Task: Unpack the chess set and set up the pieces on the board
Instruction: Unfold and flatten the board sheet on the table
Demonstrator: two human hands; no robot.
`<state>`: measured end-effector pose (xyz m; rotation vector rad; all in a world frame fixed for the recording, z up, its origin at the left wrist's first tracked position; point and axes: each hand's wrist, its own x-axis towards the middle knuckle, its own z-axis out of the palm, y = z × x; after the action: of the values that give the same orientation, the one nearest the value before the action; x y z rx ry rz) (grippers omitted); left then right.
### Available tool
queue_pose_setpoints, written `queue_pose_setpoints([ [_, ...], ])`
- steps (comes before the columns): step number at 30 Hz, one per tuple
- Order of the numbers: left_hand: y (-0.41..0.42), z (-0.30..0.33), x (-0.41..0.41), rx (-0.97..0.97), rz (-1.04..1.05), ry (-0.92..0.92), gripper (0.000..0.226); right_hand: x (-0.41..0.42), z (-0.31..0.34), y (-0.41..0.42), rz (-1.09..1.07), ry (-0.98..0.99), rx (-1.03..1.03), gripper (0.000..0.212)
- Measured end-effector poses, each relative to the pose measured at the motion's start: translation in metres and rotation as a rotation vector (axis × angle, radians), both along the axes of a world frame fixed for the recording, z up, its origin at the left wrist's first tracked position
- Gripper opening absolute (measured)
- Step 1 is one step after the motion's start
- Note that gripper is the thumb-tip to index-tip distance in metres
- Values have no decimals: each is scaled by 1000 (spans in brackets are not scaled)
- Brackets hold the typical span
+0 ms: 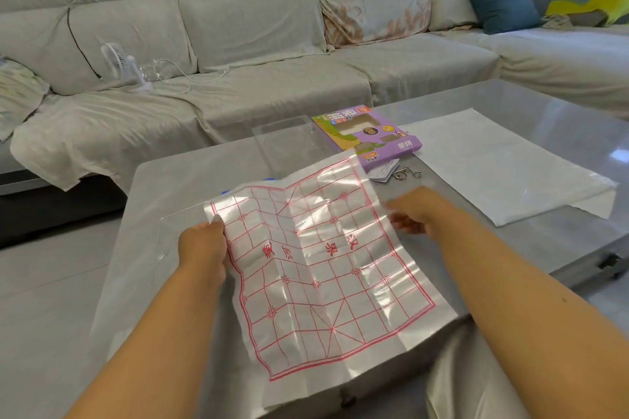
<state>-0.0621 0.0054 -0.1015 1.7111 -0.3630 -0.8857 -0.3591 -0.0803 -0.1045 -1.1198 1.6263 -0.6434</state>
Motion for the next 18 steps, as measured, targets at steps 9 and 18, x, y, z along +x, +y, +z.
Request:
queue_pose_setpoints([
  [9, 7, -6, -4, 1, 11, -55, 17, 7, -2, 3, 329, 561, 73, 41],
  [18, 14, 3, 0, -26, 3, -66, 10, 9, -23, 0, 314, 872, -177, 26],
])
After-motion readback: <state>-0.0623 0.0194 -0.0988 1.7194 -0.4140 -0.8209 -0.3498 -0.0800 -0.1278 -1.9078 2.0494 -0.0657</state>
